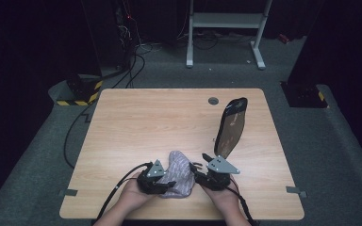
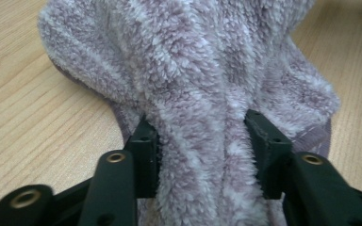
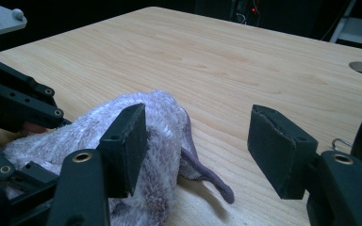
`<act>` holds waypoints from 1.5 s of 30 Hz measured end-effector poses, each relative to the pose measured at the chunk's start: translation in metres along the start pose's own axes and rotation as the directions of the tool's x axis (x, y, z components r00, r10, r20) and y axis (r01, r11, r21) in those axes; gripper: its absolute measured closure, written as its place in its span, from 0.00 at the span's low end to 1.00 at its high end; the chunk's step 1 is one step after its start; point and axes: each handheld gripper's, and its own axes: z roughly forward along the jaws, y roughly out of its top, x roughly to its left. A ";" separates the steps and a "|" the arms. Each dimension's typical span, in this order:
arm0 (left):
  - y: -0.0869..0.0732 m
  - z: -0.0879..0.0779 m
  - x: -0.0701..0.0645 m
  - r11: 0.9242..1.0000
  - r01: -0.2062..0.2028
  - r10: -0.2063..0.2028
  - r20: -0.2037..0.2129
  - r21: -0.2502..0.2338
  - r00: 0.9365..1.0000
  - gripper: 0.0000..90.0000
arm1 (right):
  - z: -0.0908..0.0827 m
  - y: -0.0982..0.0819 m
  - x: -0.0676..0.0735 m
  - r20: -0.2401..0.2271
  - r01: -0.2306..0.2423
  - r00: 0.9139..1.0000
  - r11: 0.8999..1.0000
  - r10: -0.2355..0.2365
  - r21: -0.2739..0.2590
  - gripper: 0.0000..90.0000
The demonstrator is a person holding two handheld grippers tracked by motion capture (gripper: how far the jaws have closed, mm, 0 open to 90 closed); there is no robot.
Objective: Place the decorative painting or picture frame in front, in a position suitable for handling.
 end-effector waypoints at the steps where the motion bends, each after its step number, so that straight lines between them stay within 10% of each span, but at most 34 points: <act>1: 0.000 0.000 0.000 1.000 0.000 0.000 0.006 -0.004 1.000 0.63 | 0.000 0.000 0.000 0.000 0.000 1.000 1.000 0.000 0.000 0.42; 13: -0.004 -0.010 0.008 0.996 0.009 -0.011 -0.023 -0.091 1.000 0.74 | -0.004 0.001 0.001 0.005 0.013 1.000 0.999 -0.013 -0.041 0.43; 28: -0.018 -0.047 0.038 0.972 0.083 -0.113 -0.126 -0.220 0.986 0.73 | -0.004 0.000 0.002 0.005 0.025 1.000 0.999 -0.025 -0.048 0.44; 38: -0.035 -0.084 0.072 0.947 0.141 -0.217 -0.250 -0.289 0.944 0.73 | -0.001 -0.001 0.003 0.000 0.029 1.000 0.999 -0.029 -0.038 0.44; 40: -0.040 -0.098 0.082 0.928 0.170 -0.267 -0.272 -0.331 0.924 0.73 | -0.001 -0.001 0.003 0.000 0.030 1.000 0.999 -0.030 -0.037 0.44; 45: -0.047 -0.116 0.093 0.907 0.193 -0.316 -0.303 -0.375 0.899 0.73 | -0.001 -0.002 0.003 -0.001 0.029 1.000 0.999 -0.029 -0.035 0.44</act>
